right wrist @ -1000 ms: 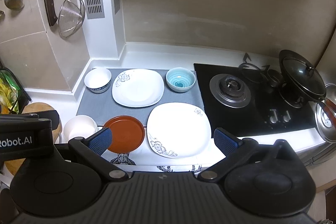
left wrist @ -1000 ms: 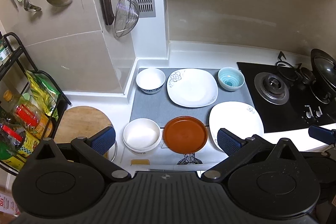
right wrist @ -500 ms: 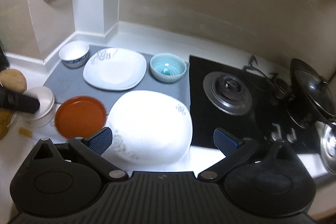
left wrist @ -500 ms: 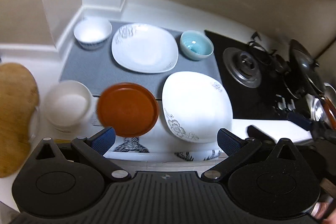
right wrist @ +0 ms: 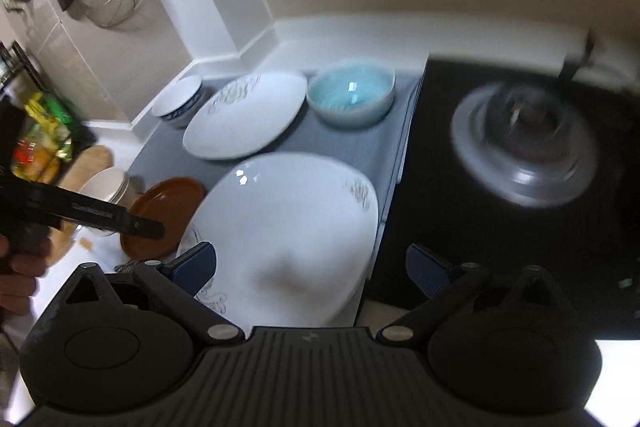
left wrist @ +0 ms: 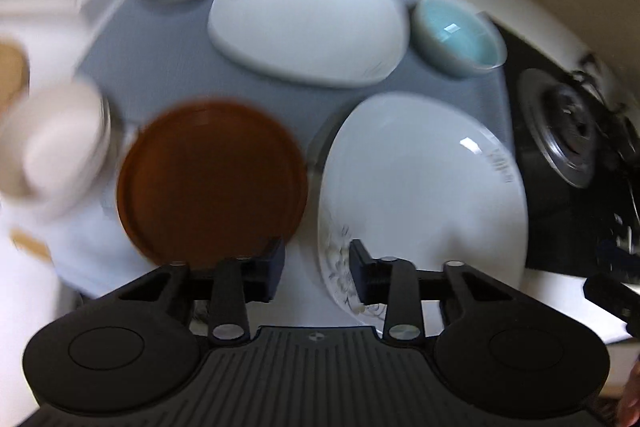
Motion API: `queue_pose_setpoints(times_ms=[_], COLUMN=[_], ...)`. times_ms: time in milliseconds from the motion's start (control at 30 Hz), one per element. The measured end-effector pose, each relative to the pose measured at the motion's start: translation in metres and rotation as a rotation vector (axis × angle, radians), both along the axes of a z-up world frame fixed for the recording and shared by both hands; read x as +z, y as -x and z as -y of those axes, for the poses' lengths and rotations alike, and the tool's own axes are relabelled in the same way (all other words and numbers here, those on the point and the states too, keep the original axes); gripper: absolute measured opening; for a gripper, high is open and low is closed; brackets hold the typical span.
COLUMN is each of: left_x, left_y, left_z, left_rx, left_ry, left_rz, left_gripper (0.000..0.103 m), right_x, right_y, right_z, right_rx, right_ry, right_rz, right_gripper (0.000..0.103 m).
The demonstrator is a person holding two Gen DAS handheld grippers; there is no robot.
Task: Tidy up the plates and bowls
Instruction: 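Grasp the rim of the flower-print white square plate with both grippers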
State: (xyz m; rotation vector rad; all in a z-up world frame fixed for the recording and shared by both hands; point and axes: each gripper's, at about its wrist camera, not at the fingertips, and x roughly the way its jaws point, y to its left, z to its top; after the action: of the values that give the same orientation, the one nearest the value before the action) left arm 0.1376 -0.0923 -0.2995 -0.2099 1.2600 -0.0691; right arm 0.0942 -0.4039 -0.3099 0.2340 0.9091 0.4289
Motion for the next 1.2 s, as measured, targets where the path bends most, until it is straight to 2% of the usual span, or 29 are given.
queue_pose_setpoints(times_ms=[67,167,233,267,300,400,533,633,700,733,800,867,967,1067,1133,1200], left_x=[-0.012,-0.023,-0.027,-0.03,-0.033,-0.04,-0.046,-0.052,-0.047,-0.044,-0.043,-0.047,-0.041,-0.031,-0.028,-0.031], left_y=[-0.001,0.0,0.001,0.0,-0.001,-0.011,-0.026,-0.038,-0.04,-0.041,-0.048,-0.061,-0.074,-0.065,-0.057,-0.05], left_z=[-0.001,0.0,0.002,0.002,0.004,0.002,-0.013,-0.021,-0.02,-0.018,-0.017,-0.017,-0.003,0.006,0.005,-0.001], left_rx=[0.035,0.061,0.049,0.041,0.027,0.042,0.094,0.132,0.111,0.094,0.09,0.122,0.033,-0.044,-0.083,-0.089], left_ry=[0.042,0.039,0.064,0.072,0.075,0.074,0.137,0.184,0.157,0.14,0.13,0.152,0.085,0.015,0.015,0.038], left_rz=[-0.032,-0.078,-0.096,-0.092,-0.089,-0.105,-0.123,-0.149,-0.134,-0.121,-0.105,-0.117,-0.118,-0.12,-0.106,-0.119], left_gripper=[0.033,0.033,0.032,0.026,0.022,0.023,0.023,0.025,0.024,0.024,0.025,0.028,0.032,0.028,0.028,0.028], right_x=[-0.014,-0.03,-0.035,-0.038,-0.041,-0.051,-0.064,-0.067,-0.066,-0.065,-0.063,-0.064,-0.069,-0.064,-0.059,-0.061], right_y=[-0.011,-0.024,-0.03,-0.031,-0.031,-0.036,-0.042,-0.044,-0.046,-0.046,-0.045,-0.048,-0.055,-0.052,-0.048,-0.046], right_z=[0.004,0.01,0.013,0.013,0.013,0.011,0.014,0.015,0.021,0.022,0.024,0.023,0.019,0.015,0.02,0.028], right_rx=[0.039,0.068,0.08,0.089,0.097,0.087,0.047,0.045,0.029,0.029,0.039,0.042,0.01,0.011,0.018,0.01], right_ry=[0.026,0.026,-0.002,-0.013,-0.014,-0.006,-0.06,-0.066,-0.086,-0.092,-0.084,-0.081,-0.076,-0.031,-0.03,-0.074], right_rz=[-0.027,-0.069,-0.089,-0.096,-0.1,-0.124,-0.178,-0.178,-0.192,-0.194,-0.186,-0.188,-0.219,-0.202,-0.187,-0.205], right_gripper=[0.066,0.051,0.045,0.042,0.041,0.037,0.032,0.031,0.019,0.017,0.017,0.017,0.012,0.012,0.012,0.012])
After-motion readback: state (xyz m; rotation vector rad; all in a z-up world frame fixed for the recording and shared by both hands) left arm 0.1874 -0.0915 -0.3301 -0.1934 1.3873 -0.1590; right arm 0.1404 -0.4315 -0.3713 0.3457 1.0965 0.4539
